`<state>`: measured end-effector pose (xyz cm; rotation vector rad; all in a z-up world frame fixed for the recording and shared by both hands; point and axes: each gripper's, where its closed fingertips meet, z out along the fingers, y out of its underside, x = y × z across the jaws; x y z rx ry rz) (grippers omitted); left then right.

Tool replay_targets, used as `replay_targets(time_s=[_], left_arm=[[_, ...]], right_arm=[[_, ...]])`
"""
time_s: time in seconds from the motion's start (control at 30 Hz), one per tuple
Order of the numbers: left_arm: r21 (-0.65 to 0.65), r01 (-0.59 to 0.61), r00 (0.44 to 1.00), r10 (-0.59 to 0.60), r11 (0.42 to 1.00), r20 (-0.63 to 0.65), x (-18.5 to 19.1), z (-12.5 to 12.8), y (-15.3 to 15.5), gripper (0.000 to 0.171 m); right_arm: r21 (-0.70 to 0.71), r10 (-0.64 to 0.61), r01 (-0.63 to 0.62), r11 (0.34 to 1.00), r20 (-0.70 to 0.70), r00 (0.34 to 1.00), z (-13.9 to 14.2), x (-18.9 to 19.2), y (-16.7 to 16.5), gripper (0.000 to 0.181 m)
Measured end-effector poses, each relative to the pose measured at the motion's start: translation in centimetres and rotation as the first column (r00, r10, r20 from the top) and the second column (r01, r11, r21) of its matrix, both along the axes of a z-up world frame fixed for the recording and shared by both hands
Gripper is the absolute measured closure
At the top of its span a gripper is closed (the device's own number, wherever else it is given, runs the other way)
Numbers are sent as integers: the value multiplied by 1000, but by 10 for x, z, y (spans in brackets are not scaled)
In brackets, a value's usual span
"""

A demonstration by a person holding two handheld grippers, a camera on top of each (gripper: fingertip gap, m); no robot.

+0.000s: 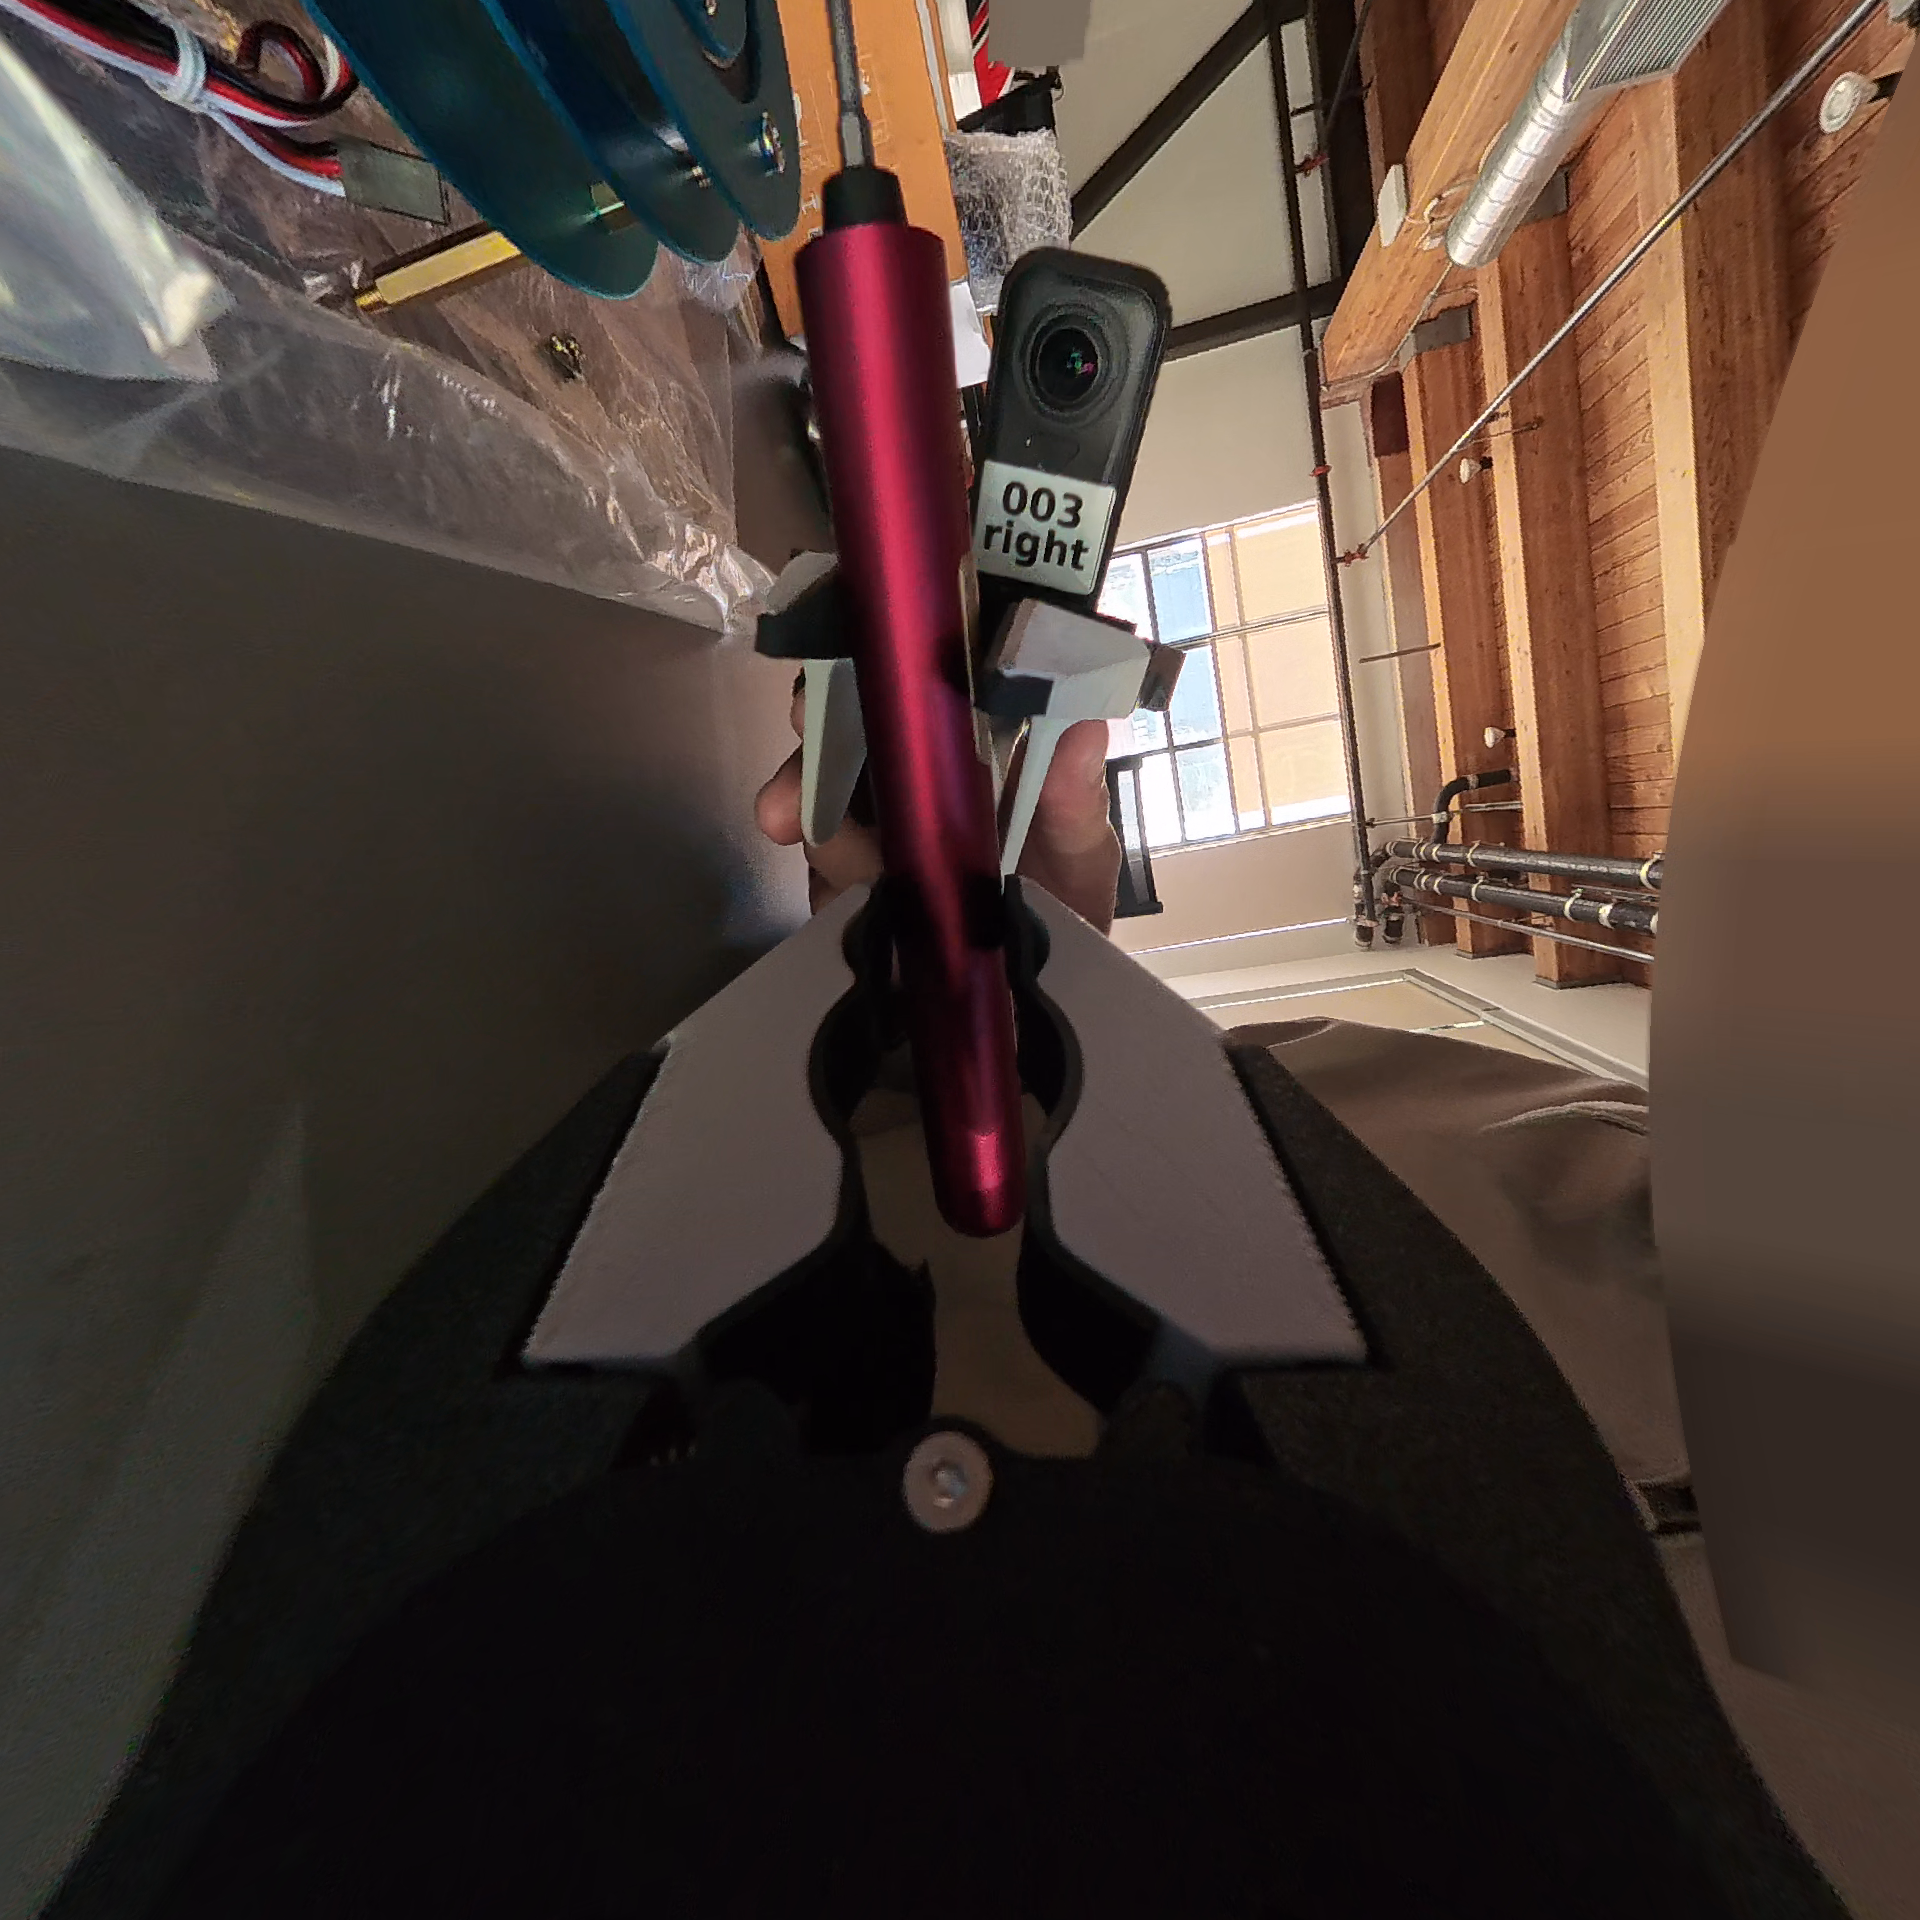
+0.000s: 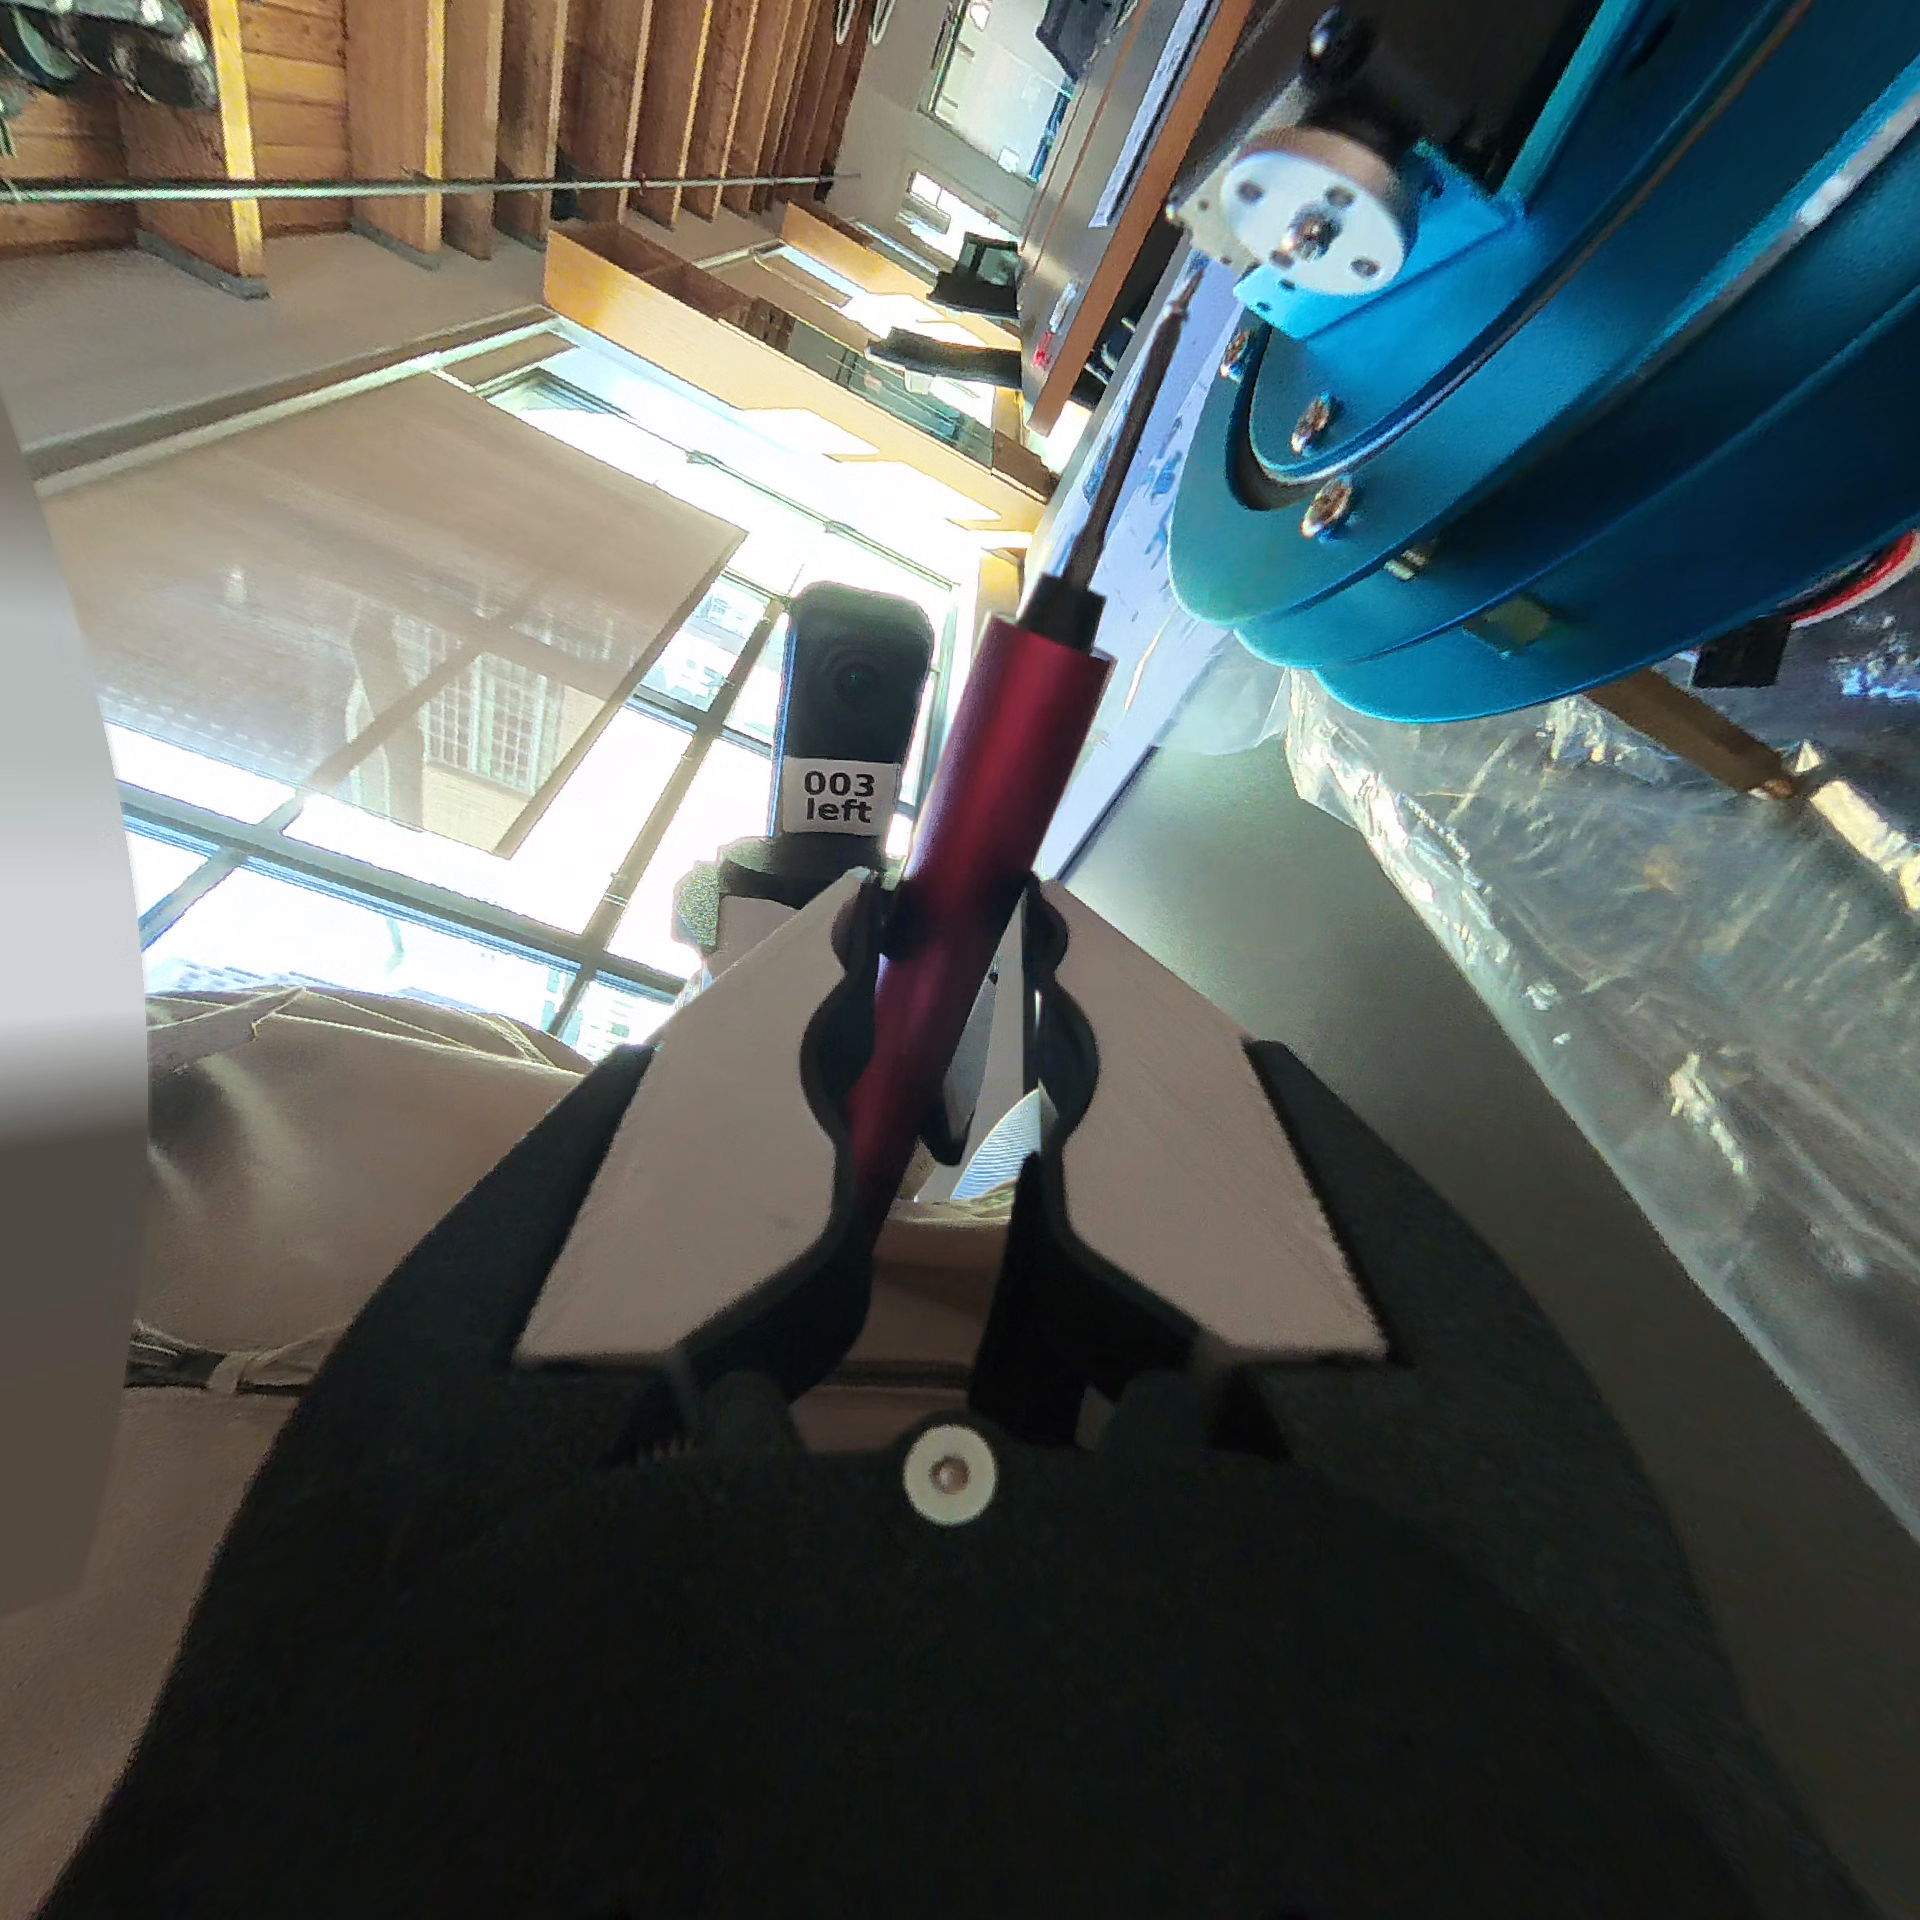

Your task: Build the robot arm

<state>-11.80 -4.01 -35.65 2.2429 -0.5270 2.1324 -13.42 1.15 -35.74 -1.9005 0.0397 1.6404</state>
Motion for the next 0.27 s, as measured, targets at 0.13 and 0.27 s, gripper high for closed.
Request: replay_targets(time_s=[0.13, 0.27], left_arm=[[-30, 9, 1000, -9, 1000, -7, 0, 4, 1, 153], [-46, 22, 1000, -22, 999, -16, 2, 4, 1, 152]], right_arm=[[-26, 2, -3, 1000, -26, 1000, 2, 1, 1, 157], [-55, 12, -15, 998, -65, 998, 3, 1, 2, 157]])
